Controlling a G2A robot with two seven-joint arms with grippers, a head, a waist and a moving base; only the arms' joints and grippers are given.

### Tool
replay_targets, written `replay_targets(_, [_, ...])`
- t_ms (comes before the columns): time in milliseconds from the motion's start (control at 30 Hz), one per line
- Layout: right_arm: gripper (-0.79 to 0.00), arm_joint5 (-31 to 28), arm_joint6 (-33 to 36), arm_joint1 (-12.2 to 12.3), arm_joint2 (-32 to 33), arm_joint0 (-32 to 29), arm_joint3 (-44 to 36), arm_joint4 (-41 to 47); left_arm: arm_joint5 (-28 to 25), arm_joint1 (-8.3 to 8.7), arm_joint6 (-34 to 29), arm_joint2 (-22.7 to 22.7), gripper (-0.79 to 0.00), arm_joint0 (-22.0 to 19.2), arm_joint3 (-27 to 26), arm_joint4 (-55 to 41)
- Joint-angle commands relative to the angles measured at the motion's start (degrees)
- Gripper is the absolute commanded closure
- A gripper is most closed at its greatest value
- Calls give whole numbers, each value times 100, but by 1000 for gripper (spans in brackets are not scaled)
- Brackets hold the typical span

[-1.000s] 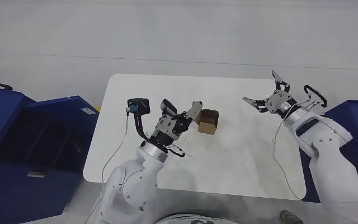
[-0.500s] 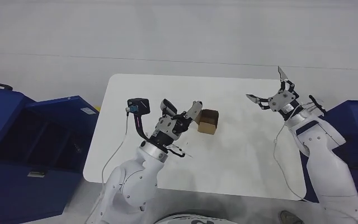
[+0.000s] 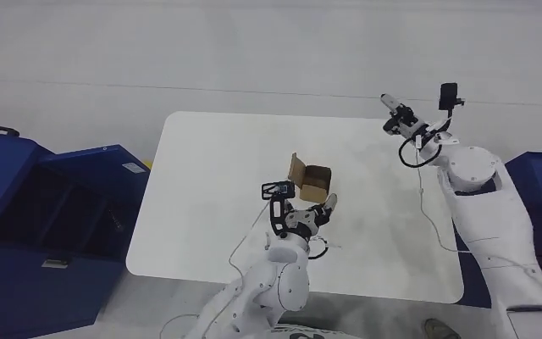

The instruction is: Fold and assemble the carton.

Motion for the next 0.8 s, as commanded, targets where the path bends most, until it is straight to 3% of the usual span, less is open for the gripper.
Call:
replay_targets(0, [-785, -518, -105, -91, -506, 383, 441, -802, 312, -185, 499, 56, -785, -269, 456, -538])
replay_targets(100, [-785, -988, -487, -219, -954, 711, 867, -1473, 433, -395, 1214, 136, -785, -477, 873, -997])
replay_targets(300, [-785, -988, -487, -219, -954, 711, 867, -1473, 433, -395, 1214, 136, -785, -477, 873, -997])
replay_targets(367, [-785, -1218, -71, -208, -954, 683, 820, -1339, 488, -399, 943, -46, -785, -448, 847, -1316])
replay_targets(500, [-785, -752, -246, -117, -1001, 809, 803, -3068, 1040, -417, 678, -269, -785, -521, 1063, -1397])
replay_targets(567, [-785, -750, 155, -133, -1126, 886, 837, -3236, 1198, -453, 686, -197, -785, -616, 1270, -1313])
replay_targets(767, [-785, -749, 341, -278, -1754, 1170, 998, -4327, 1308, -654, 967, 26, -785, -870, 1854, -1464])
